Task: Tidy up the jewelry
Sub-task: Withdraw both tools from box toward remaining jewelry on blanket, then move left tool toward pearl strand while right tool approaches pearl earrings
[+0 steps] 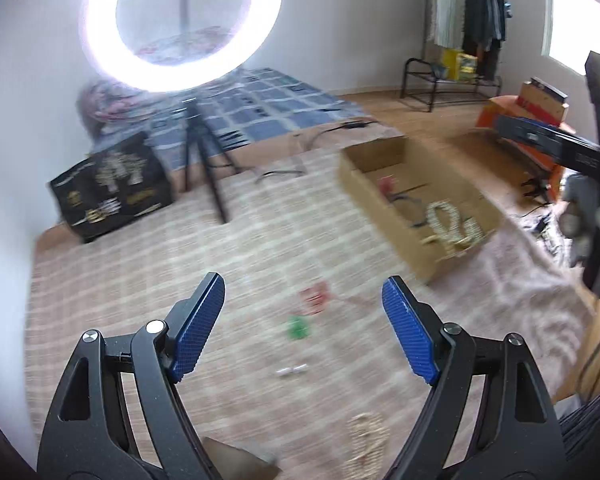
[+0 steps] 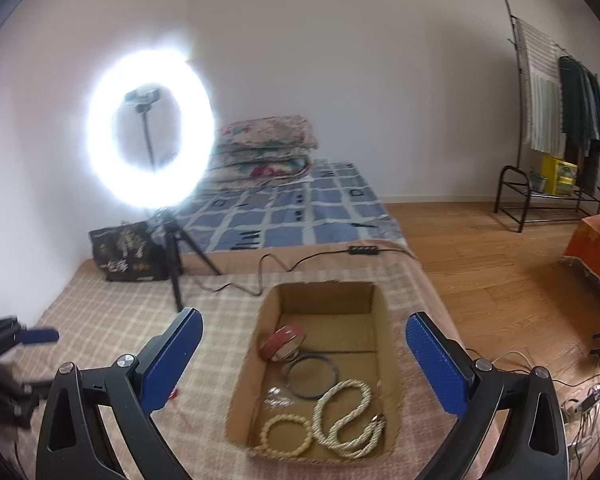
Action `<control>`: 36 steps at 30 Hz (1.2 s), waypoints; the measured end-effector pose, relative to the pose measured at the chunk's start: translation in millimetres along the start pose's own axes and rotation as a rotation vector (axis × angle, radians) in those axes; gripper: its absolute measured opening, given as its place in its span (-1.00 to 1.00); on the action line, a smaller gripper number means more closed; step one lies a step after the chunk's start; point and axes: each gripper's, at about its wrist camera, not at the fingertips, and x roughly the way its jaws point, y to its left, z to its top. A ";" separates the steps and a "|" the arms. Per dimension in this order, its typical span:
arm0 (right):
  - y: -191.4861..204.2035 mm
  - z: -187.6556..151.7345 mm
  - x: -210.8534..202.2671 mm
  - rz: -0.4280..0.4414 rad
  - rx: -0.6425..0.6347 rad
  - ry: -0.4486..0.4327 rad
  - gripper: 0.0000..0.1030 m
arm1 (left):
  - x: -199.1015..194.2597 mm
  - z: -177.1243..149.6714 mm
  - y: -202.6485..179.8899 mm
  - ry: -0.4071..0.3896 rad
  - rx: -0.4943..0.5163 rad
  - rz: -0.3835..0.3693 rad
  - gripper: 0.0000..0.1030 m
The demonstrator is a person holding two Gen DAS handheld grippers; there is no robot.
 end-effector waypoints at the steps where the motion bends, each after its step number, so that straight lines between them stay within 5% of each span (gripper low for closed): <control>1: 5.3 -2.4 0.2 0.021 -0.011 0.007 0.99 | -0.1 -3.8 7.7 0.009 -0.004 0.009 0.62; 7: 47.9 -20.8 11.0 0.168 -0.128 0.085 0.90 | 4.5 -34.8 45.4 0.055 -0.026 -0.002 0.62; 18: 129.9 -74.5 47.7 0.430 -0.388 0.287 0.15 | 10.7 -70.9 61.4 0.111 -0.058 -0.075 0.51; 24: 155.5 -104.9 73.8 0.517 -0.473 0.402 -0.18 | 1.1 -101.3 44.7 0.168 -0.078 -0.156 0.30; 36: 194.6 -135.3 106.3 0.616 -0.600 0.449 -0.31 | -1.7 -154.1 -25.0 0.266 -0.034 -0.263 0.30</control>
